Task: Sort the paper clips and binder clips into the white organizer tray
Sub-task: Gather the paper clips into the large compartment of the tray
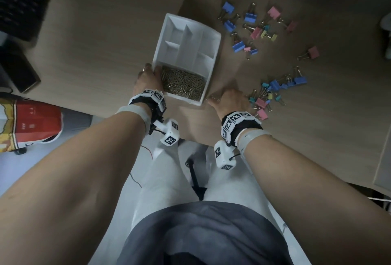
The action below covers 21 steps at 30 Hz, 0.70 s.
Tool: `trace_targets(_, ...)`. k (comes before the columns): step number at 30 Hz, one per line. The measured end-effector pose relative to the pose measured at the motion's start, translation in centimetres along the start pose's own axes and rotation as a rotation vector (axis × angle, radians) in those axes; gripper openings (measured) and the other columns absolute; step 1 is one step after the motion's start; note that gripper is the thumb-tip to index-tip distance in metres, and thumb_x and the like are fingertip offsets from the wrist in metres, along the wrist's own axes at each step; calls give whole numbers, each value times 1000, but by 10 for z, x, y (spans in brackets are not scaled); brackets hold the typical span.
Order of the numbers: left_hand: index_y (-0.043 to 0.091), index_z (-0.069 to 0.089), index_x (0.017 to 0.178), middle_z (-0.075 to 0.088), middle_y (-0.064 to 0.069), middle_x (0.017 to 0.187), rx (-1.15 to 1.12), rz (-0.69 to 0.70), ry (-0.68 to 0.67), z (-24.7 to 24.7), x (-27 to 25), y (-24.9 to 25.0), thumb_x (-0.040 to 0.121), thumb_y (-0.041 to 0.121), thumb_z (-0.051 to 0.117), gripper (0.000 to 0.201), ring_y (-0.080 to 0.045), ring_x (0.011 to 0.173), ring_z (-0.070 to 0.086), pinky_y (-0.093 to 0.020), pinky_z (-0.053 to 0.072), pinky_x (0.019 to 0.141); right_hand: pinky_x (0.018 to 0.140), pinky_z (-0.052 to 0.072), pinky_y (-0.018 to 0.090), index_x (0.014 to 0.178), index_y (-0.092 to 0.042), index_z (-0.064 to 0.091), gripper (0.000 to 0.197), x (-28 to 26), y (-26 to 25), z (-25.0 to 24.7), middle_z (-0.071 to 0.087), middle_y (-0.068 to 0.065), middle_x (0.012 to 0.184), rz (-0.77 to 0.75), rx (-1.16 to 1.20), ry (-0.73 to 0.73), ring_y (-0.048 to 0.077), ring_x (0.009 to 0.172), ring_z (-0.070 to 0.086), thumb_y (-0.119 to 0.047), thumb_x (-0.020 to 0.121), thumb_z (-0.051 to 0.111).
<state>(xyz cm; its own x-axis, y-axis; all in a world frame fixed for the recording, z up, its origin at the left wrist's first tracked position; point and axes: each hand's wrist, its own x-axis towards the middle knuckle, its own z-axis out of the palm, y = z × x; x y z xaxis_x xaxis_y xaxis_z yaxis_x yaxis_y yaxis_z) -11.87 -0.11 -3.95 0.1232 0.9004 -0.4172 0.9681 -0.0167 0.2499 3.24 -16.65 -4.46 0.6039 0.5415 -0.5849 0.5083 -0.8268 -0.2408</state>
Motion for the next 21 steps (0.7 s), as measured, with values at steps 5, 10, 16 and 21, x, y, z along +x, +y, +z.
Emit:
trace_targets(5,11,44,131,57,-18,123,-5,46,-8,-6,20,-12,100,48,29,51,-39,111,56,-47,45,88,67,43,30,66,-18,53,46,-2,-15,-3,67,6,84,82,55,-19,28,81,67,-58,87,62)
trace_targets(10,11,47,131,57,-16,125,20,92,-31,-18,38,-13,100,48,30,51,-38,113,55,-45,44,88,64,40,30,65,-18,52,62,-6,-37,9,68,8,77,229,124,40,29,76,67,-78,82,50)
trace_targets(16,7,51,123,58,-17,120,53,133,-41,-23,40,-14,101,47,27,51,-36,109,57,-43,45,86,69,45,34,102,-3,71,26,-1,-55,16,72,17,107,412,112,61,35,99,70,-22,101,53)
trace_targets(21,5,50,123,57,-16,121,88,182,-65,-28,40,-13,102,46,24,53,-35,111,56,-42,44,86,78,53,37,109,0,69,21,-3,-61,13,71,18,113,491,91,98,35,106,69,-1,98,51)
